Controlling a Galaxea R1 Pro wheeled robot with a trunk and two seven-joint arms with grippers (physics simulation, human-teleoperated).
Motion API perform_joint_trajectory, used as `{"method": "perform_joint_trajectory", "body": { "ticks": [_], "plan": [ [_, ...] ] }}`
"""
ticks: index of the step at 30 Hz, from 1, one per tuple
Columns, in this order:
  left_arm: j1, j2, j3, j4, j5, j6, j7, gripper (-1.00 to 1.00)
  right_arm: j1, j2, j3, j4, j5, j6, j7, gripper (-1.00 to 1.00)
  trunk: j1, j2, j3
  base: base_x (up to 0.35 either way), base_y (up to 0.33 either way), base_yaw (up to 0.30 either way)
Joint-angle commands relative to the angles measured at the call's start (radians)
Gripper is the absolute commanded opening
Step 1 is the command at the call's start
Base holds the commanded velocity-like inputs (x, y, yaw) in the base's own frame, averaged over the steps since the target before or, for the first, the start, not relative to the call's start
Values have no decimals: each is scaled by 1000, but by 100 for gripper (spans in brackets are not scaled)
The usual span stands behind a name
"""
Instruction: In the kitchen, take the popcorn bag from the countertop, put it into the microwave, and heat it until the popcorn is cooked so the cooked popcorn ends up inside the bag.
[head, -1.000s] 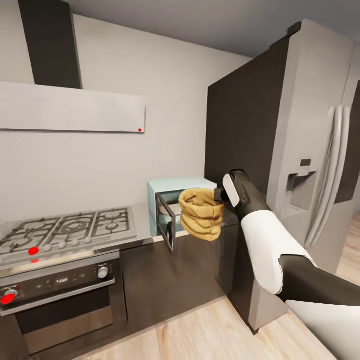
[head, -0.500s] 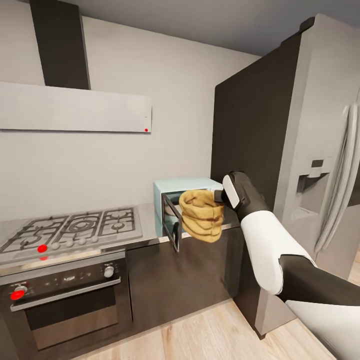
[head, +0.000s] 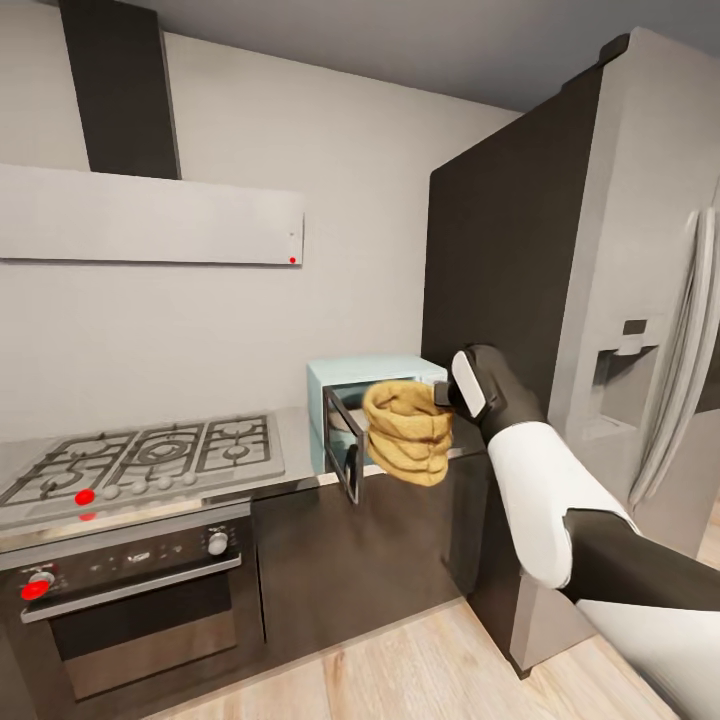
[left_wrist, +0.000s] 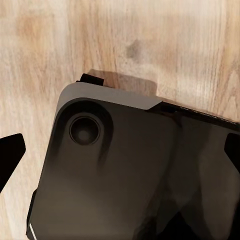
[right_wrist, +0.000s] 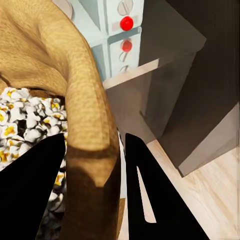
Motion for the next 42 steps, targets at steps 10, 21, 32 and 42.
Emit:
{"method": "perform_joint_trajectory", "body": {
  "ticks": [10, 21, 32, 42],
  "plan": [
    [0, 0, 1, -1, 4, -2, 0, 100, 11, -12, -4, 5, -12, 2, -8, -100, 0, -1, -1, 0, 0, 0],
    [0, 0, 1, -1, 4, -2, 0, 100, 12, -11, -2, 15, -11, 2, -9, -100, 0, -1, -1, 80, 0, 0],
    [0, 1, 1, -3, 4, -2, 0, 100, 46, 0, 4, 33, 3, 2, 3, -100, 0, -1, -1, 97, 0, 0],
    [0, 3, 1, -4, 4, -2, -2, 100, 62, -1, 4, 21, 7, 2, -2, -100, 0, -1, -1, 96, 0, 0]
  ]
}}
